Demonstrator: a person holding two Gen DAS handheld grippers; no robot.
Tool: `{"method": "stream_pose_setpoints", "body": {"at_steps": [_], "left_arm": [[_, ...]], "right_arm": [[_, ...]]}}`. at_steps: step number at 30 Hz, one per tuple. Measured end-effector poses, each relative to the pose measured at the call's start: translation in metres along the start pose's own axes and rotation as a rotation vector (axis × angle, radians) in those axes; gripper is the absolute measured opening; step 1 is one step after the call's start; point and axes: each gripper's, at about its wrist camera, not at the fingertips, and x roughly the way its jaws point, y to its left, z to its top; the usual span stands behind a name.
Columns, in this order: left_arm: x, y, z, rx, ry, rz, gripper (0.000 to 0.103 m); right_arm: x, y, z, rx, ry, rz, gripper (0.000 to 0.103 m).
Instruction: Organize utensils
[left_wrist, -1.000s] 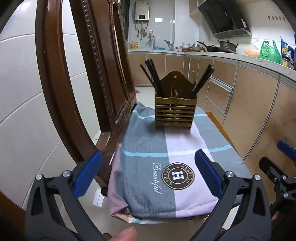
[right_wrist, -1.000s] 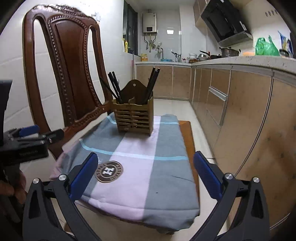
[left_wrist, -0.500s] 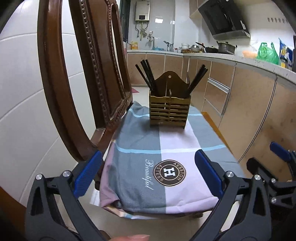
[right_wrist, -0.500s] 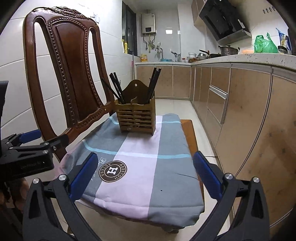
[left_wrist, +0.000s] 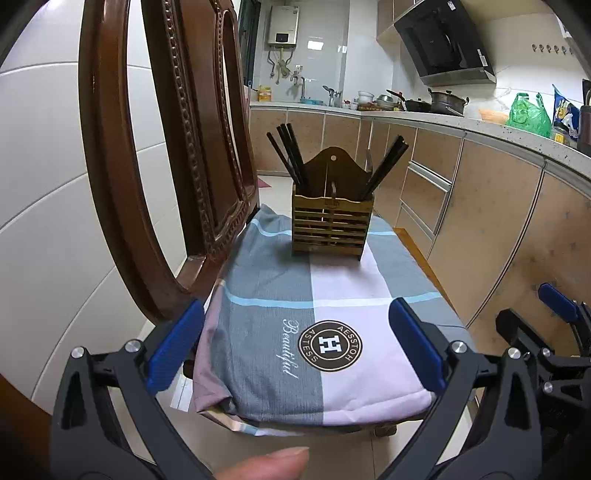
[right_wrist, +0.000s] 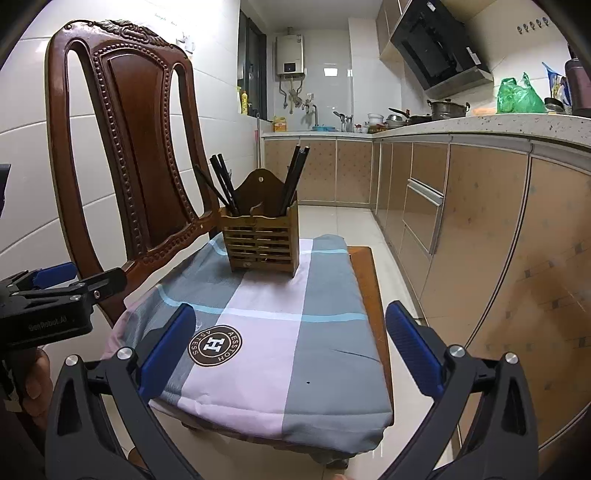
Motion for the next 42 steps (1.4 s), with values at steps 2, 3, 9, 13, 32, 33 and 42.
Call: {"method": "stream_pose_setpoints", "body": {"at_steps": [2, 3, 9, 13, 32, 33, 42], "left_arm": [[0.002, -0.002, -0.001, 0.010, 0.006, 0.006, 0.099], [0.004, -0.003, -0.001, 0.012, 0.010, 0.009, 0.099], [0.009, -0.007, 0.000, 0.020, 0.017, -0.001, 0.099], [0.011, -0.008, 0.000, 0.025, 0.018, -0.002, 0.099], [0.015, -0.009, -0.004, 0.005, 0.057, -0.012, 0.099], [0.015, -0.009, -0.004, 0.006, 0.059, -0.011, 0.099], [0.013, -0.009, -0.005, 0.018, 0.052, -0.008, 0.099]], "right_arm": [[0.001, -0.002, 0.000, 0.006, 0.002, 0.001, 0.100], [0.002, -0.002, 0.000, 0.008, 0.003, 0.002, 0.100], [0.006, -0.001, 0.000, 0.006, 0.006, 0.005, 0.100], [0.006, -0.001, 0.000, -0.004, -0.003, -0.004, 0.100], [0.010, -0.007, 0.000, 0.017, 0.004, -0.034, 0.100], [0.009, -0.007, 0.000, 0.015, 0.004, -0.034, 0.100], [0.009, -0.008, 0.000, 0.020, 0.006, -0.036, 0.100]]}}
